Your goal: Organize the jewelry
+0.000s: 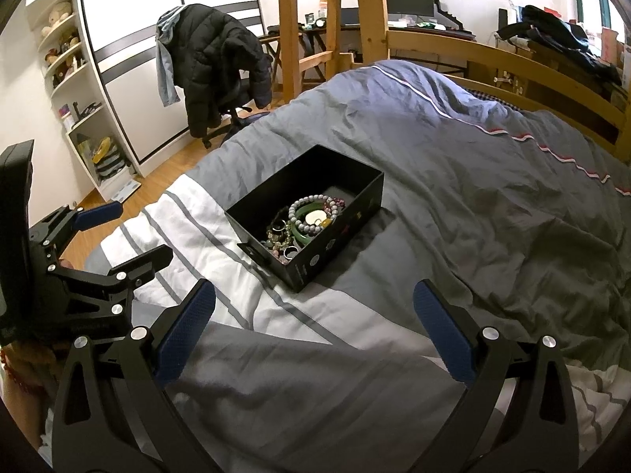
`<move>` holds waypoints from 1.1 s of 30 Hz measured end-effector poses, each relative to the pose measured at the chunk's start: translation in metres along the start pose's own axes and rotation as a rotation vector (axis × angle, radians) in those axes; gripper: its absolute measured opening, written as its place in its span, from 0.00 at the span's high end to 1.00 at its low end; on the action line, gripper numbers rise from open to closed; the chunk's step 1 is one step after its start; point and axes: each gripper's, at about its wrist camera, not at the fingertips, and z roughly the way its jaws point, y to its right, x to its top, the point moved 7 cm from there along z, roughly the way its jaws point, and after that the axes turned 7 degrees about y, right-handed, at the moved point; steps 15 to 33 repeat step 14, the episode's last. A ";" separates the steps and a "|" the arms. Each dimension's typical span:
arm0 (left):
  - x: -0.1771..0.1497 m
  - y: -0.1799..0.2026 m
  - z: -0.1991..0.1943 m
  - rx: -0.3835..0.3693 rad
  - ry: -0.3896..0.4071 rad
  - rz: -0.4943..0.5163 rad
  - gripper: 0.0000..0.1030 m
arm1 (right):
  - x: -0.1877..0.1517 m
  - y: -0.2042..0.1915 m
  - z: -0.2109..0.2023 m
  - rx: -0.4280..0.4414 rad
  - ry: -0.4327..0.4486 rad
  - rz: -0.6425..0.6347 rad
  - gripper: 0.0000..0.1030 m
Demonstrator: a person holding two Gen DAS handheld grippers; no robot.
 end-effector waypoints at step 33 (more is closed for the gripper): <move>0.001 -0.001 0.000 -0.003 0.004 -0.001 0.06 | -0.002 -0.003 0.000 -0.002 -0.002 -0.034 0.04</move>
